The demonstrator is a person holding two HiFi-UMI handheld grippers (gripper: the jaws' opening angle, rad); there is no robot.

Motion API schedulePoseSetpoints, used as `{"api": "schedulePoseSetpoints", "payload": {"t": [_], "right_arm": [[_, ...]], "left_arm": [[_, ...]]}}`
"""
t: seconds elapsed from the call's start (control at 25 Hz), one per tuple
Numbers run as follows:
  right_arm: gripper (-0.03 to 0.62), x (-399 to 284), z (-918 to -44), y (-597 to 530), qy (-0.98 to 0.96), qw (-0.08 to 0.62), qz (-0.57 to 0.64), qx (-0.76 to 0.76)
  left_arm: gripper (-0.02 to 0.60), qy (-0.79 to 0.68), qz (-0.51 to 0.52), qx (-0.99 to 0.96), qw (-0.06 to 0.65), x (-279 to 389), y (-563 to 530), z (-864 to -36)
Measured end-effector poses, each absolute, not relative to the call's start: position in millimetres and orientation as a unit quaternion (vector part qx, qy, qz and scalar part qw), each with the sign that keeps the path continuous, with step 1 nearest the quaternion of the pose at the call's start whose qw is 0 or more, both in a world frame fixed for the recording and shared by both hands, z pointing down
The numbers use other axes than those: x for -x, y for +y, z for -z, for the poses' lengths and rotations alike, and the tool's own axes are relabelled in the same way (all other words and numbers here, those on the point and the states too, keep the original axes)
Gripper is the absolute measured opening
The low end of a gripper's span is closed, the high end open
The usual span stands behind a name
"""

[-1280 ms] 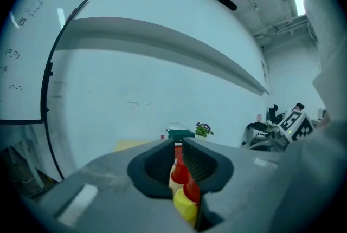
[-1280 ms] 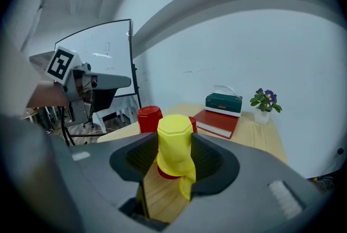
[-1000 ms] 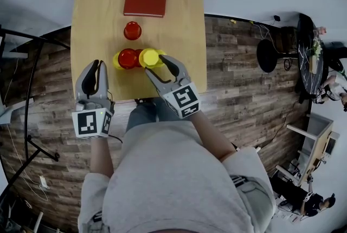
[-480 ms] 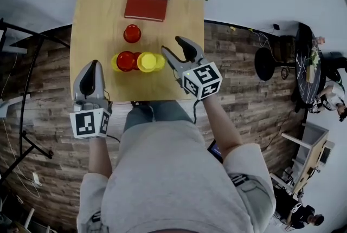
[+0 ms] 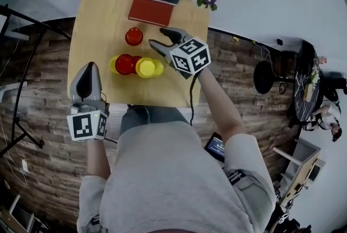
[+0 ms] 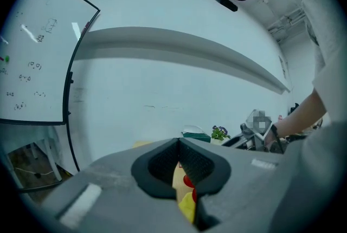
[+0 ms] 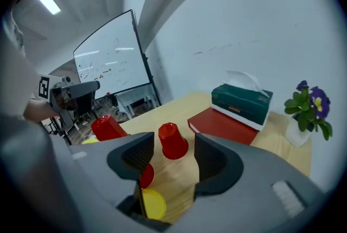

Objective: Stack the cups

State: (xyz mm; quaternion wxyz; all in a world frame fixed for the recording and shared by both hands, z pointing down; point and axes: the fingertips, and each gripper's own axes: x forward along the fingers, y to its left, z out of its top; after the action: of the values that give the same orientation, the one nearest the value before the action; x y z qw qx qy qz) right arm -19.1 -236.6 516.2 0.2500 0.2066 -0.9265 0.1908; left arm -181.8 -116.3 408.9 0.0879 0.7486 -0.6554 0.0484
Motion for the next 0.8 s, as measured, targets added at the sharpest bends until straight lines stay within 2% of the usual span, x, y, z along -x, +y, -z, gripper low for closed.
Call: {"api": "schedulePoseSetpoints", "payload": {"t": [0.2,0.8], "right_arm": [[0.253,43.0,-542.7,-237.8,-0.926,0.292,-0.188,-0.15],[0.287,85.1,-585.7,-240.0,-0.921,0.346,-0.16,-0.078]], "left_arm": [[0.005,-0.677,-0.052,-0.728,0.095,189.7,-114.5,-413.3],[0.005,-0.715,-0.058,-0.688,0.108,210.9,-104.0,-420.8]]}}
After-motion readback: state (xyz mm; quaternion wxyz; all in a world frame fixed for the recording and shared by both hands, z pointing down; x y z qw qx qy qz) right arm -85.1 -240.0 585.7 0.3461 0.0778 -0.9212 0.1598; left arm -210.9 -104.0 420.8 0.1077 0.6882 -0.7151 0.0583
